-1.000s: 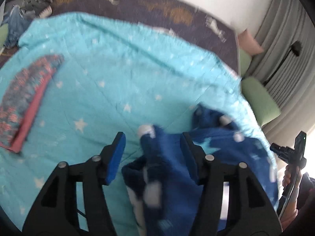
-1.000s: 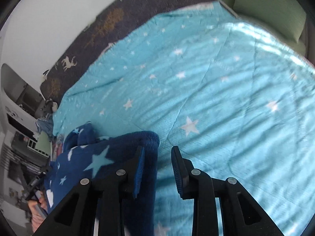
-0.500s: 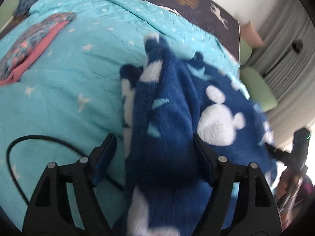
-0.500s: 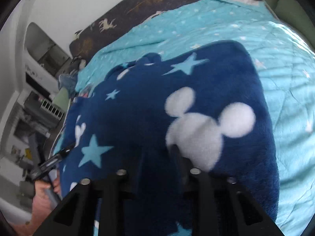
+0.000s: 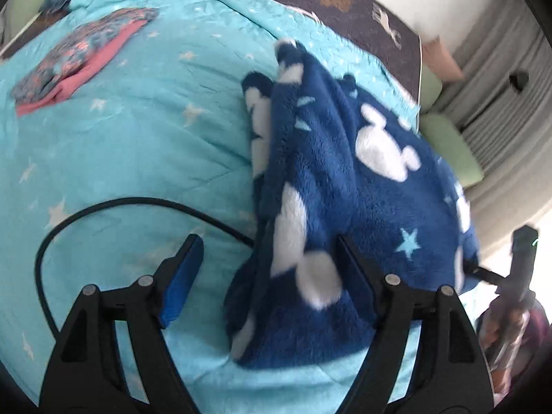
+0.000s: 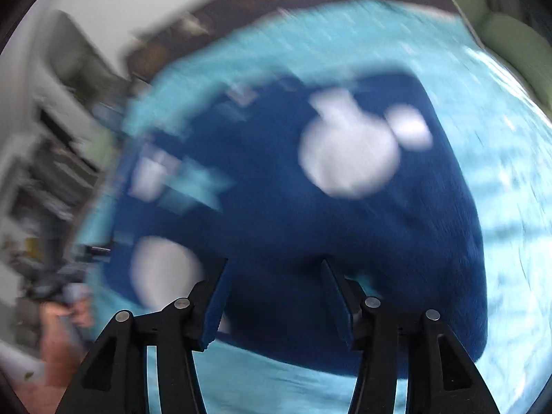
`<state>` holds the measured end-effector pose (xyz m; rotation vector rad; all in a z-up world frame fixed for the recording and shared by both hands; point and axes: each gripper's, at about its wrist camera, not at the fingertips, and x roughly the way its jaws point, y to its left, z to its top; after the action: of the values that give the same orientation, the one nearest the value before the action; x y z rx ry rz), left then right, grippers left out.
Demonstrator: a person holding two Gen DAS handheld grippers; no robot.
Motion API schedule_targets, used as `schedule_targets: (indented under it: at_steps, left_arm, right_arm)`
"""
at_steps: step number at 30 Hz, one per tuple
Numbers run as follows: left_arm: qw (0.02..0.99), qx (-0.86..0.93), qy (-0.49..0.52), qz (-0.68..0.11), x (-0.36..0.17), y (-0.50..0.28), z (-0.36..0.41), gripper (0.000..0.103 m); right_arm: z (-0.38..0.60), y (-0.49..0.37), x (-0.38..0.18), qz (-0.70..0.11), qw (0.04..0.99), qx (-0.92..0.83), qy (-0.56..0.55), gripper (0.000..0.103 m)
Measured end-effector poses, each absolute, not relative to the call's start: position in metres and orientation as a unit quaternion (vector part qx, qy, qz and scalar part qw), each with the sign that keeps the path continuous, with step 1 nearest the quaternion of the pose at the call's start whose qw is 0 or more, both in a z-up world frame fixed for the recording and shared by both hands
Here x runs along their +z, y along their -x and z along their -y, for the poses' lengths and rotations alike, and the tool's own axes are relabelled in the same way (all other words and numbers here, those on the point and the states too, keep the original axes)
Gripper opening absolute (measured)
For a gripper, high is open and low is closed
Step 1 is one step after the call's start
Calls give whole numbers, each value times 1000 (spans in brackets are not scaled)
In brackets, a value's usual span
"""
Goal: Fold small clothes
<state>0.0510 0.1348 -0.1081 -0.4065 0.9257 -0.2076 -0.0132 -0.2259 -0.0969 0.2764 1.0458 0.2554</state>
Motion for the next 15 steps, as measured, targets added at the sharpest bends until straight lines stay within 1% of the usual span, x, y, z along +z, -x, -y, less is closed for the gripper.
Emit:
schedule_targets:
  at_steps: [6, 8, 12, 15]
  left_arm:
    - [895, -99, 194, -390, -68, -30, -152, 78]
    - [893, -111, 195, -391, -67, -25, -152, 78]
    - [879, -108, 185, -425, -90, -22, -147, 78]
    - [862, -101, 210, -451, -113, -20, -144, 78]
  right_arm:
    - [202, 32, -53, -437, 877, 175, -99, 53]
    - [185, 36, -46, -426, 871, 225, -94, 54]
    - [146, 30, -53, -445, 844, 285, -89, 54]
    - [124, 28, -69, -466, 839, 275, -56, 54]
